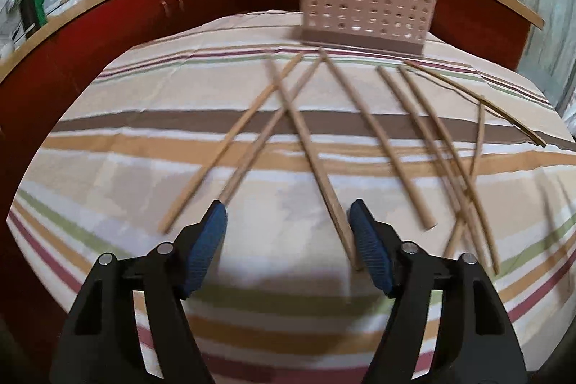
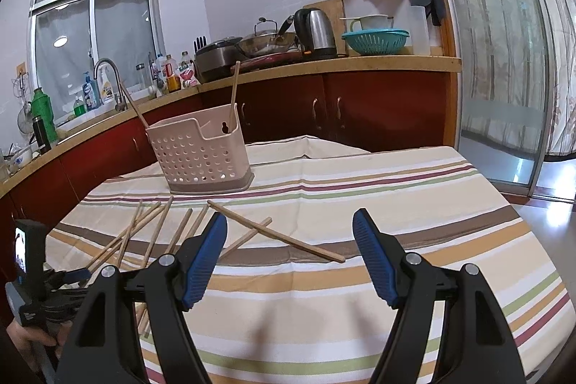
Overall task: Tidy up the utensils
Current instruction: 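Grasp another wooden chopstick with the left tool, then grasp a wooden chopstick with the right tool, then carry both held chopsticks over the basket and lower them in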
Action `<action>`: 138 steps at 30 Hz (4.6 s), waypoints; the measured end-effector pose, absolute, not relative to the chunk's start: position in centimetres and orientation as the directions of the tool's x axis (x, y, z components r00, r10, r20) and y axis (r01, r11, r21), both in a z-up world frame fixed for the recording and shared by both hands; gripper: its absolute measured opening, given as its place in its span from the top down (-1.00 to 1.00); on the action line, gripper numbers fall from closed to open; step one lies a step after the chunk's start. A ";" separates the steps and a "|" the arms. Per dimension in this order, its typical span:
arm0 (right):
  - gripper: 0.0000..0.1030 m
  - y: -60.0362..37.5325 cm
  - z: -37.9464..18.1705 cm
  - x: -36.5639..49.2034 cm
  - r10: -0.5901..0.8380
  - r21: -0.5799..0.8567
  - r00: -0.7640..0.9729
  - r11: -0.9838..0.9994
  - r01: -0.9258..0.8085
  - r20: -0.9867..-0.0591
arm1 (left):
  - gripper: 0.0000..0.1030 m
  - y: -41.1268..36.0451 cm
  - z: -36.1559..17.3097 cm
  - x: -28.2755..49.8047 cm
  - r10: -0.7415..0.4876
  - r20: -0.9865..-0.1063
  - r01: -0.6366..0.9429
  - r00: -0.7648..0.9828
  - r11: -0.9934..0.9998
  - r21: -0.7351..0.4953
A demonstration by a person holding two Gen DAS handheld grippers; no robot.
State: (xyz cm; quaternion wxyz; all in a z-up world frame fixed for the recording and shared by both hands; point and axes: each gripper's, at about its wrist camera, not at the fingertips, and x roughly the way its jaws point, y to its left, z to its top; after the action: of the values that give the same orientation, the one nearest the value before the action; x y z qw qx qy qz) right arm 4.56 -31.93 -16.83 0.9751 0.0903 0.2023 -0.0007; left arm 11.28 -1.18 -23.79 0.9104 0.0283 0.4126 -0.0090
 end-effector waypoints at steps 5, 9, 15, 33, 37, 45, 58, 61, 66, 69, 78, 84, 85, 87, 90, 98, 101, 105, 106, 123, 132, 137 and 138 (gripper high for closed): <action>-0.37 -31.8 -17.5 4.7 0.039 0.171 0.910 0.985 0.035 -0.413 | 0.22 -1.8 -23.6 9.9 -0.037 -0.745 0.130 0.667 0.989 0.067; -0.37 -31.8 -17.8 4.5 0.034 0.169 0.904 0.985 0.043 -0.426 | 0.54 -2.2 -23.8 9.7 -0.080 -0.731 0.171 0.678 0.984 0.051; -0.37 -31.4 -17.9 4.4 0.030 0.151 0.899 0.988 0.041 -0.437 | 0.85 -2.1 -24.0 9.5 -0.106 -0.720 0.202 0.686 0.978 0.048; -0.35 -32.7 -20.0 10.9 0.044 0.113 0.790 0.993 0.032 -0.611 | 0.88 0.5 -22.1 10.2 -0.116 -0.672 0.174 0.732 0.985 0.019; -0.35 -32.9 -20.7 13.2 0.042 0.082 0.744 0.996 0.018 -0.667 | 0.88 0.8 -21.8 10.6 -0.121 -0.670 0.174 0.733 0.985 0.012; 0.05 -33.2 -23.5 14.2 0.097 0.120 0.648 0.993 -0.009 -0.755 | 0.88 0.9 -21.6 11.0 -0.132 -0.667 0.179 0.733 0.984 0.002; 0.44 -31.7 -23.5 10.6 0.139 0.117 0.658 0.990 -0.078 -0.740 | 0.88 0.8 -21.8 10.7 -0.140 -0.667 0.186 0.732 0.982 -0.002; 0.76 -31.2 -23.6 10.0 0.138 0.109 0.671 0.990 -0.086 -0.729 | 0.88 0.8 -21.8 10.7 -0.139 -0.664 0.185 0.734 0.983 -0.001; 0.87 -31.0 -22.7 8.7 0.126 0.109 0.711 0.992 -0.069 -0.692 | 0.88 0.9 -21.4 10.4 -0.140 -0.651 0.183 0.746 0.983 -0.001; 0.87 -30.9 -21.4 7.8 0.123 0.108 0.748 0.992 -0.069 -0.653 | 0.88 1.0 -20.7 10.1 -0.141 -0.635 0.182 0.760 0.983 -0.001; 0.87 -30.3 -16.6 5.2 0.121 0.100 0.840 0.992 -0.080 -0.529 | 0.88 1.1 -17.8 8.4 -0.162 -0.560 0.190 0.813 0.982 -0.010; 0.87 -29.9 -13.9 3.7 0.122 0.096 0.879 0.992 -0.087 -0.461 | 0.88 1.3 -15.5 7.1 -0.174 -0.500 0.193 0.849 0.981 -0.014; 0.87 -29.9 -13.7 3.6 0.121 0.094 0.883 0.992 -0.088 -0.454 | 0.88 1.3 -15.1 6.9 -0.174 -0.485 0.191 0.857 0.982 -0.016; 0.87 -29.7 -12.9 3.2 0.125 0.094 0.891 0.991 -0.093 -0.436 | 0.88 1.4 -14.4 6.5 -0.174 -0.464 0.188 0.869 0.982 -0.016; 0.87 -29.5 -12.2 2.9 0.129 0.095 0.900 0.991 -0.098 -0.417 | 0.88 1.6 -13.6 6.3 -0.172 -0.437 0.185 0.883 0.983 -0.012; 0.87 -29.3 -11.1 3.0 0.149 0.109 0.911 0.987 -0.115 -0.385 | 0.88 1.6 -11.8 7.1 -0.179 -0.377 0.190 0.909 0.982 -0.009; 0.87 -29.0 -10.3 3.7 0.156 0.105 0.914 0.987 -0.125 -0.375 | 0.88 1.5 -10.8 7.9 -0.184 -0.348 0.194 0.919 0.981 -0.004; 0.87 -28.4 -9.6 5.3 0.173 0.101 0.913 0.984 -0.146 -0.369 | 0.88 1.1 -9.7 9.4 -0.188 -0.315 0.200 0.930 0.980 0.003; 0.87 -28.3 -9.5 5.6 0.176 0.099 0.912 0.984 -0.149 -0.371 | 0.88 1.0 -9.4 10.1 -0.191 -0.309 0.202 0.932 0.979 0.002; 0.87 -26.7 -7.6 13.5 0.200 0.094 0.931 0.979 -0.179 -0.306 | 0.88 0.0 -7.4 17.7 -0.209 -0.247 0.218 0.946 0.976 0.009; 0.87 -26.5 -8.3 15.9 0.183 0.092 0.934 0.982 -0.162 -0.308 | 0.88 -0.2 -8.5 20.6 -0.219 -0.283 0.225 0.934 0.974 -0.013; 0.87 -26.6 -7.9 15.7 0.177 0.103 0.941 0.983 -0.154 -0.287 | 0.88 -0.3 -8.0 20.2 -0.224 -0.263 0.230 0.939 0.973 -0.007; 0.87 -26.6 -7.6 15.6 0.181 0.107 0.943 0.982 -0.157 -0.279 | 0.88 -0.4 -7.7 20.1 -0.227 -0.259 0.234 0.939 0.972 -0.001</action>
State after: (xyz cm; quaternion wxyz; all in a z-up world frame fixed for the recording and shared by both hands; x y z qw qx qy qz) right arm 15.58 -26.62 -7.62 0.9847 0.0416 0.1455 0.0859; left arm 20.09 -0.36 -7.67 0.9845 0.0148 0.1297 -0.1171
